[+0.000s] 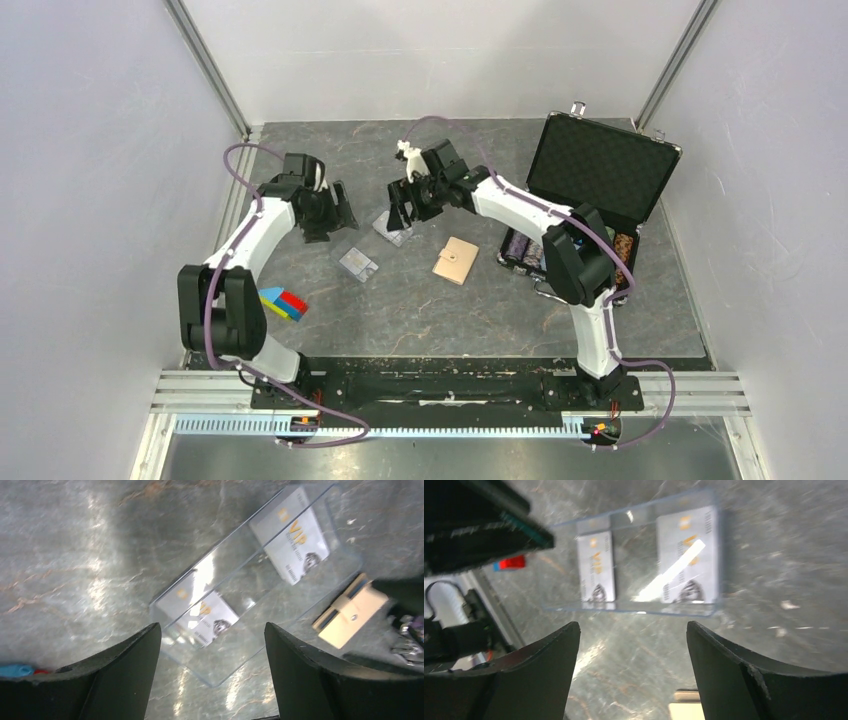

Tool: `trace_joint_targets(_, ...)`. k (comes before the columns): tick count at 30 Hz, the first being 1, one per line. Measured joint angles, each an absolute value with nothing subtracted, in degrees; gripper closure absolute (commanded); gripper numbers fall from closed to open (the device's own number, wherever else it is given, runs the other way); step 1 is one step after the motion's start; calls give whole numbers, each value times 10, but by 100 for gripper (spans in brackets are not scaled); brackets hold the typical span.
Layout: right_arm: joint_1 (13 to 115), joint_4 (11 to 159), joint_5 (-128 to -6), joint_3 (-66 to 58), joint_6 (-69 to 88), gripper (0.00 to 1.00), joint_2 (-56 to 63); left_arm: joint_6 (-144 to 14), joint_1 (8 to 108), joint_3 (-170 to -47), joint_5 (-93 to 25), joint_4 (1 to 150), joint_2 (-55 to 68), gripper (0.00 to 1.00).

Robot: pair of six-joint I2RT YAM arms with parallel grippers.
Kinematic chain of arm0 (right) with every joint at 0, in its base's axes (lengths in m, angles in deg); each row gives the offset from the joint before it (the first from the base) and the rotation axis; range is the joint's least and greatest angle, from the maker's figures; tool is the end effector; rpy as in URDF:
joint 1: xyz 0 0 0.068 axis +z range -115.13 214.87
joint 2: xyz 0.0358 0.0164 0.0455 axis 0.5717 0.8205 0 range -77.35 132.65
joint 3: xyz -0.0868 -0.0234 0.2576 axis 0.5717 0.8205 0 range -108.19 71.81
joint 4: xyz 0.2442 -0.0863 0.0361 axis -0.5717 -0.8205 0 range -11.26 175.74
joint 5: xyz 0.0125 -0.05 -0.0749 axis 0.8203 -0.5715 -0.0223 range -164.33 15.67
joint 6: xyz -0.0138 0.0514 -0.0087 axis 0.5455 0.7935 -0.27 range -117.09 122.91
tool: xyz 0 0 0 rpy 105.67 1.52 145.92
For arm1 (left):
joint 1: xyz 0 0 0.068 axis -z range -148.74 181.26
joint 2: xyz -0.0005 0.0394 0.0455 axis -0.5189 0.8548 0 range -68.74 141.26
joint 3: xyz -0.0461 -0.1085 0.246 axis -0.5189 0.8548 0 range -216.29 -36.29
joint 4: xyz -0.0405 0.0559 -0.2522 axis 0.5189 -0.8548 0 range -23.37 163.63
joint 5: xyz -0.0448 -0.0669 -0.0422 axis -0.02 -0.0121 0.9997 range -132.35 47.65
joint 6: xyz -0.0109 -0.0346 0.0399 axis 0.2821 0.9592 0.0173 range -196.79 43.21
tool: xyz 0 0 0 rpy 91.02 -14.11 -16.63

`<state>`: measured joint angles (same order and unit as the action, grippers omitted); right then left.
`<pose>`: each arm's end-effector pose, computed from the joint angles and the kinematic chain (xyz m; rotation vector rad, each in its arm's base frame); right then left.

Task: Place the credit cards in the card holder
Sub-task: Adjust the storage box at the center of the board.

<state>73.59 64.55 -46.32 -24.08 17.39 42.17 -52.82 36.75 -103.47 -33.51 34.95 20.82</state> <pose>0.3589 0.3092 0.2257 -0.7663 2.3520 1.0072 0.3182 -0.0360 0.2441 -0.3758 2.6413 -0.3743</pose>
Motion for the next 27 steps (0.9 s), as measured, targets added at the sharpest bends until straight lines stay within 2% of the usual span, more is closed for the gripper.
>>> trace_joint_targets(6,716,607,-528,-317,119,21,444,-542,368,-988,-363,311,154,19)
trace_joint_targets(10,715,606,-546,-388,105,27,500,-542,368,-953,-362,296,123,20)
trace_joint_targets(15,716,608,-551,-403,102,34,548,-542,368,-913,-354,291,100,20)
trace_joint_targets(21,720,607,-554,-403,102,60,581,-542,368,-886,-337,294,94,23)
trace_joint_targets(24,721,608,-564,-403,105,73,584,-541,368,-881,-331,300,97,39)
trace_joint_targets(27,722,615,-569,-398,111,82,583,-539,368,-881,-329,317,117,40)
